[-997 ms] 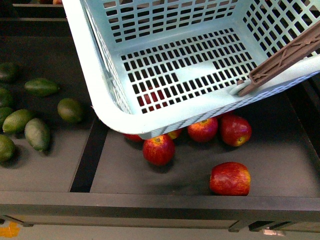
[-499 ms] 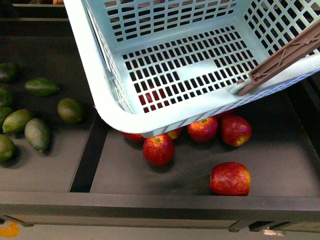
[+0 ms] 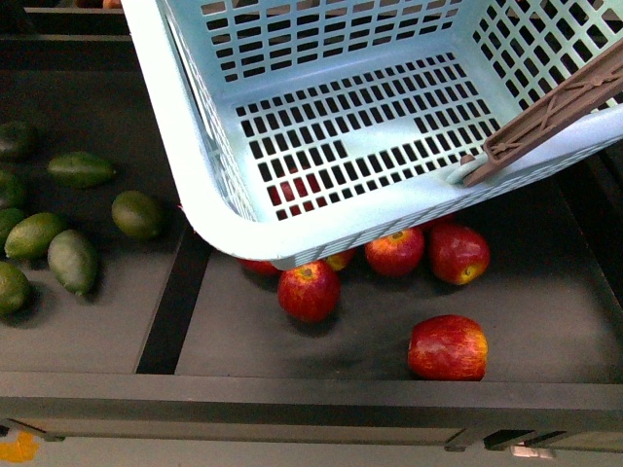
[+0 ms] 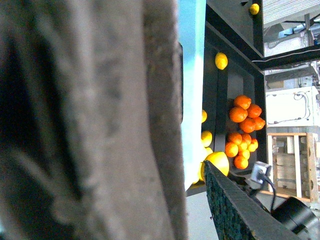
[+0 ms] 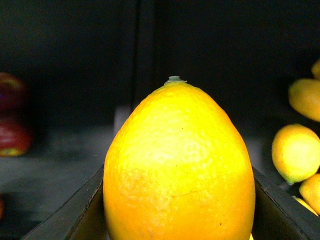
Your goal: Pick lemon and mango into basket
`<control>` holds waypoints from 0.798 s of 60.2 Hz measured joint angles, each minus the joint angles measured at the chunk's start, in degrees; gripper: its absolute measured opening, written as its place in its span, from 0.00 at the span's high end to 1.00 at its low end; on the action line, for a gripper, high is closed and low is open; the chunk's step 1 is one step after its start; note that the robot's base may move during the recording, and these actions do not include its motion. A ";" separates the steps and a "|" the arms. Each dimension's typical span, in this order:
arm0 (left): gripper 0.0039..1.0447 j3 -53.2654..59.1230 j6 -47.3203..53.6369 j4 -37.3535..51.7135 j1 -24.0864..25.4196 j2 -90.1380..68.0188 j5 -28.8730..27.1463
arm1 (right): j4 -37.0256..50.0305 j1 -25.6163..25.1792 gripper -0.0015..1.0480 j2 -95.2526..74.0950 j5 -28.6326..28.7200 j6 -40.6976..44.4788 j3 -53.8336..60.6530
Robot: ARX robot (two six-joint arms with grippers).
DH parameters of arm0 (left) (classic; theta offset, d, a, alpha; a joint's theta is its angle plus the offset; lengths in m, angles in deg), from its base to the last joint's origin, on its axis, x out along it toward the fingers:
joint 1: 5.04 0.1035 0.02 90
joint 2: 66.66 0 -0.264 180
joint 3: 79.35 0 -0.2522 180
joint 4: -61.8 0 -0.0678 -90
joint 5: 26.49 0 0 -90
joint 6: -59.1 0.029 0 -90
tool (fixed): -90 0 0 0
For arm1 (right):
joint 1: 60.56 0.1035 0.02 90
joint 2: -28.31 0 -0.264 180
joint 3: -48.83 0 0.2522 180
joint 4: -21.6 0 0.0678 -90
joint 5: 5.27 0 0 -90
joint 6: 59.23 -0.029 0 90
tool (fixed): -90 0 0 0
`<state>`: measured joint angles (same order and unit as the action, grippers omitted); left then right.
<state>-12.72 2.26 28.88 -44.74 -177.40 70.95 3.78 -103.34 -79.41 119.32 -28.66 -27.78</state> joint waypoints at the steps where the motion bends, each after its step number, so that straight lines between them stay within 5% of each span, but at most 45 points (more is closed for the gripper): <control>1: 0.73 0.00 0.00 0.00 0.00 0.00 0.00 | -0.33 0.02 0.40 2.16 1.07 0.09 1.14; 21: 0.73 0.00 0.00 0.00 0.00 0.00 0.02 | -1.20 6.21 0.40 26.36 6.45 -5.44 11.26; 48: 0.74 0.00 0.00 0.00 0.00 0.00 0.04 | 3.87 29.53 0.40 36.30 -9.94 -20.92 13.33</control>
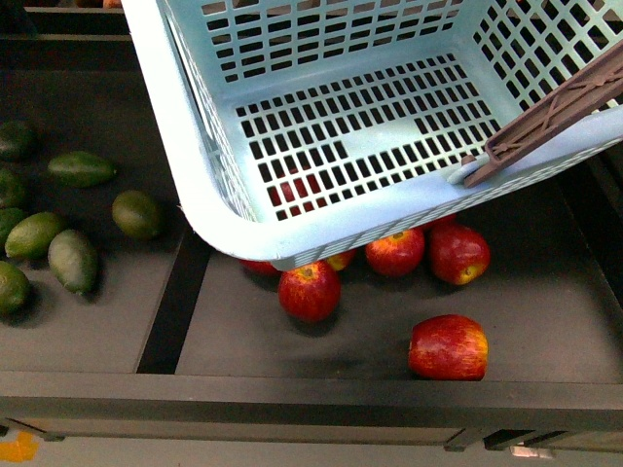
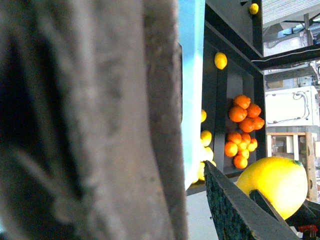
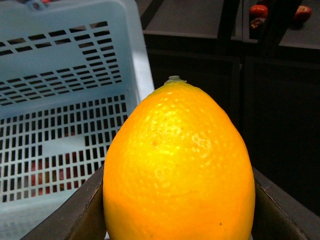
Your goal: Pick lemon and mango into basket
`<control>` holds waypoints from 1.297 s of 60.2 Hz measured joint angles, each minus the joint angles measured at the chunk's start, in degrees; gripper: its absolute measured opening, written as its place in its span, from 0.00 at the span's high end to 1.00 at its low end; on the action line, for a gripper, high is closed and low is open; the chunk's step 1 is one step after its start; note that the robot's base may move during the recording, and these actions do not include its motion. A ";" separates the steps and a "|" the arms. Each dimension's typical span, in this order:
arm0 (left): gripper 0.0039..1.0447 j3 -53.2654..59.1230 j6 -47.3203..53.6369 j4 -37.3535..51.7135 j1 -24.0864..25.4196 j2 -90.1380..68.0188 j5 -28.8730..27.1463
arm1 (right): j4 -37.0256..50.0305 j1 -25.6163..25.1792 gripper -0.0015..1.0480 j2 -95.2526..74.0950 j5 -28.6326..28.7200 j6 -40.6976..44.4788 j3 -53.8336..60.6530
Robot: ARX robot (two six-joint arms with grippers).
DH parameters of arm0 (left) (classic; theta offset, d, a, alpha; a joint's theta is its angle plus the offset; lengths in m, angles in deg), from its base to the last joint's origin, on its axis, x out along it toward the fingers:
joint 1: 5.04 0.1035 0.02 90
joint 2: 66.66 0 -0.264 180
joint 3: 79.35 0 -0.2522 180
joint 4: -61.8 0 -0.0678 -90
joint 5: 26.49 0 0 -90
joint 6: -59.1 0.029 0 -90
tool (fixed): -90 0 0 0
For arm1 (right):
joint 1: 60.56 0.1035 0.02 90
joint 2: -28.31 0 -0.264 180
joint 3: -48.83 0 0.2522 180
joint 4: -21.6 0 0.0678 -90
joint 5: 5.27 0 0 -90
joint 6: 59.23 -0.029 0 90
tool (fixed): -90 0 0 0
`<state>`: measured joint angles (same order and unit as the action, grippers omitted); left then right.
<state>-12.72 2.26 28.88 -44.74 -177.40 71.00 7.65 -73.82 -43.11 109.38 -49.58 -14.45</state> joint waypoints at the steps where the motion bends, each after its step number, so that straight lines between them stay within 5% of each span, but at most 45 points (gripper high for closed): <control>1: 0.74 0.00 0.00 0.00 0.00 0.00 0.00 | 0.07 0.57 0.40 0.00 -0.44 -0.13 -0.02; 26: 0.74 0.00 0.02 0.00 0.00 0.00 -0.07 | 1.36 16.35 0.40 -7.48 -15.72 -5.55 -8.13; 64: 0.74 0.00 0.02 0.00 0.00 0.00 -0.04 | 3.43 19.56 0.40 -18.73 -22.86 -8.04 -11.96; 78: 0.74 0.00 0.02 0.00 0.00 0.00 -0.02 | 4.42 18.05 0.09 -19.10 -21.64 -12.07 -11.87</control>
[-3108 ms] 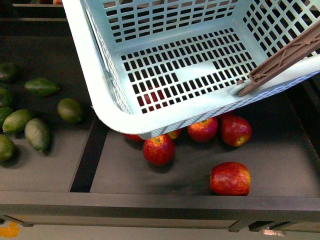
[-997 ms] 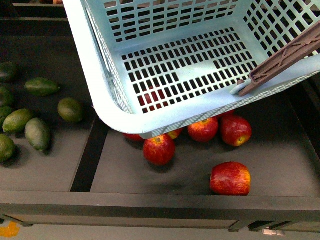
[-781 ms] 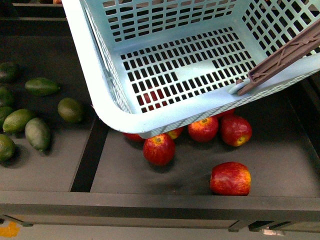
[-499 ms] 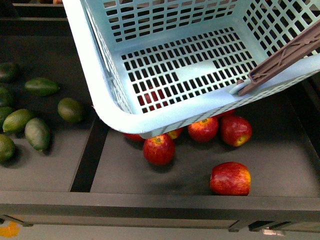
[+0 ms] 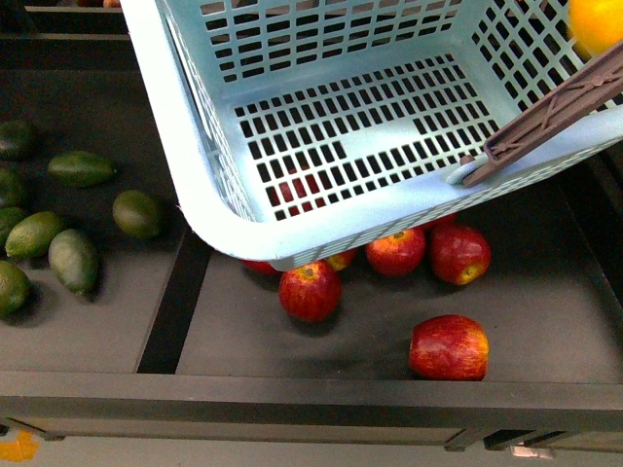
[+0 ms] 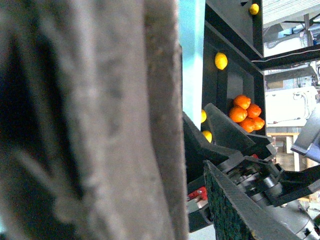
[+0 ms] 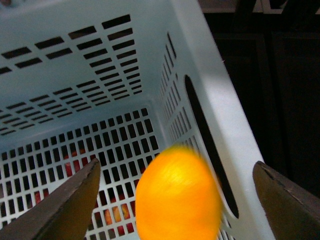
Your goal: Pick lemon and mango into basket
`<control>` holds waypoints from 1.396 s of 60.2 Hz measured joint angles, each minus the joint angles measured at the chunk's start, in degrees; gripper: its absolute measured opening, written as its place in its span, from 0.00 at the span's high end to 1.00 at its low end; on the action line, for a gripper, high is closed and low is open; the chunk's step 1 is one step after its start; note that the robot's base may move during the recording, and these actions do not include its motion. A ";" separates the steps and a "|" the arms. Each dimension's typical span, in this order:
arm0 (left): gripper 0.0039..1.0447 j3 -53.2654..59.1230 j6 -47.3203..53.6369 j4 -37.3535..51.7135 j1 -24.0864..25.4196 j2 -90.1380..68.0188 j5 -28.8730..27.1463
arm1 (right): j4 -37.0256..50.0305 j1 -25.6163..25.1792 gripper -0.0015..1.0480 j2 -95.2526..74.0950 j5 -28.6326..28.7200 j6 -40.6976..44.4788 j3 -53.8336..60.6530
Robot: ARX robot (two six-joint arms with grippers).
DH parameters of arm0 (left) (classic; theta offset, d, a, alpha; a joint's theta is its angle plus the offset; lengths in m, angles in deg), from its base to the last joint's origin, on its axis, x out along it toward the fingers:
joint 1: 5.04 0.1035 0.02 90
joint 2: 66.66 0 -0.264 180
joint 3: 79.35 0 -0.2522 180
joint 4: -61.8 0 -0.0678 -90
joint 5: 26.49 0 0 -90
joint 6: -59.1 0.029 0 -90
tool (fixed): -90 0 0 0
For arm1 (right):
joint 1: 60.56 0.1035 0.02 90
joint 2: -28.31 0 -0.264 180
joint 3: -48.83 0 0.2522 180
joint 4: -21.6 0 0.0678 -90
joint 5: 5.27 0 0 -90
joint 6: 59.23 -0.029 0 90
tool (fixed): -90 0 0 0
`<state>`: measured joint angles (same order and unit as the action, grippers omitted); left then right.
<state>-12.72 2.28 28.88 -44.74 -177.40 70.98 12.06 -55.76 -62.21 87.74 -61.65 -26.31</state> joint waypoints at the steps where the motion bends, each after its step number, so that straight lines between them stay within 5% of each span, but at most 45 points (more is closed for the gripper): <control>1: 0.74 0.00 0.00 0.00 0.00 0.00 0.00 | 0.13 -0.15 0.08 0.11 0.17 -0.31 0.07; 30: 0.74 0.00 0.04 -0.02 0.04 -0.04 -0.24 | 2.34 -11.26 0.10 25.42 3.72 -7.52 13.84; 40: 0.74 0.00 -0.04 -0.02 -0.11 -0.07 0.09 | 21.51 -10.47 0.36 30.45 2.51 -0.42 26.38; 62: 0.74 0.00 -0.04 -0.02 -0.04 -0.07 -0.04 | 27.89 -5.20 0.97 41.16 -2.54 2.01 44.70; 84: 0.74 0.00 -0.02 -0.02 0.02 -0.07 0.09 | 27.17 -5.05 0.98 50.53 -2.89 2.21 53.24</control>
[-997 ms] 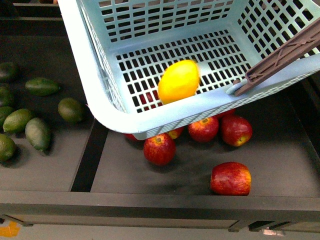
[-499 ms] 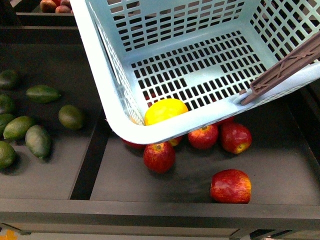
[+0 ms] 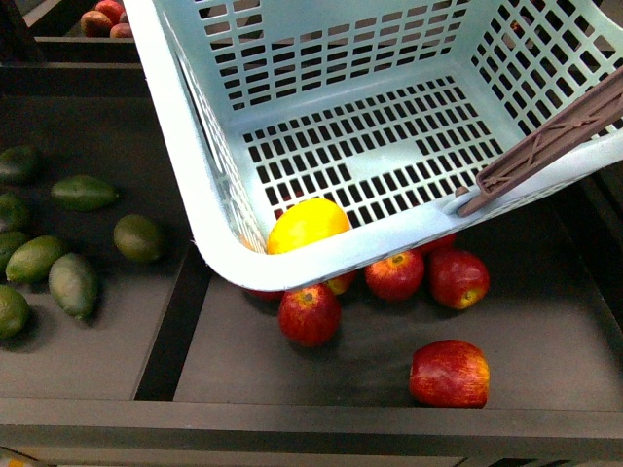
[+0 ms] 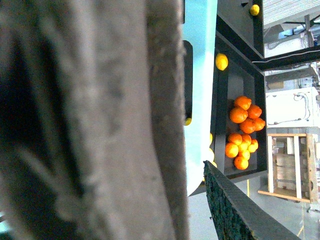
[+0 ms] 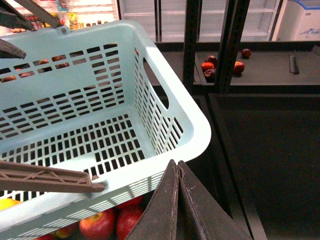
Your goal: Pick lemon and mango into basket
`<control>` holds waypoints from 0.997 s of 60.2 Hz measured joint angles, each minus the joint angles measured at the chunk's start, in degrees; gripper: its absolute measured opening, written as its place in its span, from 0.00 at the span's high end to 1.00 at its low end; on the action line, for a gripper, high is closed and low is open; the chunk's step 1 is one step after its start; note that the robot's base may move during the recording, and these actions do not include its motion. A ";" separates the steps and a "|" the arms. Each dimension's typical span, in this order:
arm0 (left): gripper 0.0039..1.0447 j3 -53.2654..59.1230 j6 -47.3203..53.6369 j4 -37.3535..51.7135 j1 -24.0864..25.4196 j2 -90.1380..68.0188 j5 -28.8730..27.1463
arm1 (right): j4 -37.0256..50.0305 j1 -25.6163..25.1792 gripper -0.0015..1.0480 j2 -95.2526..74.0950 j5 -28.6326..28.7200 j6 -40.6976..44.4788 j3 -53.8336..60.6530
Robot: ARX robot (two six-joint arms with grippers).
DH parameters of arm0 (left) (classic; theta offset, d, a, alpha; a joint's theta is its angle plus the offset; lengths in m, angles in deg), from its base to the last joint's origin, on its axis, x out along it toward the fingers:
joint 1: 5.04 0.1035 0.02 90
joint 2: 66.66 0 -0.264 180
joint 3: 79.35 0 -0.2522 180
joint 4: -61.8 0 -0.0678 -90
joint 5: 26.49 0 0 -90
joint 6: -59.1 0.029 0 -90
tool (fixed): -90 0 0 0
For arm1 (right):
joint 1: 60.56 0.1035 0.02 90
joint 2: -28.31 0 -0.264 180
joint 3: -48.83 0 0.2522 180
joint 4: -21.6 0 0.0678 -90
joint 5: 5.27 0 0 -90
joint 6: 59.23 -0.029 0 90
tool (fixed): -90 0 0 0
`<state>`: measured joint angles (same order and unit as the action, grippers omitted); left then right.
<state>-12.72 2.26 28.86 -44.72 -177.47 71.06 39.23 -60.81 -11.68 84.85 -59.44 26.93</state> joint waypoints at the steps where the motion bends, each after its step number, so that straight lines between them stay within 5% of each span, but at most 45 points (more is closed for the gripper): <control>1: 0.74 0.00 -0.02 0.00 -0.02 0.00 0.04 | -0.20 0.00 0.98 0.55 0.00 0.00 0.33; 56: 0.74 0.00 0.00 0.00 -0.02 0.00 -0.07 | -14.80 0.04 0.98 23.41 -0.15 0.02 7.15; 60: 0.74 0.00 0.00 0.00 -0.02 0.00 -0.07 | -15.30 0.04 0.90 24.13 -0.15 0.07 7.15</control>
<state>-12.72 2.26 28.86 -44.74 -177.47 71.00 23.93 -60.77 12.45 84.70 -59.37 34.08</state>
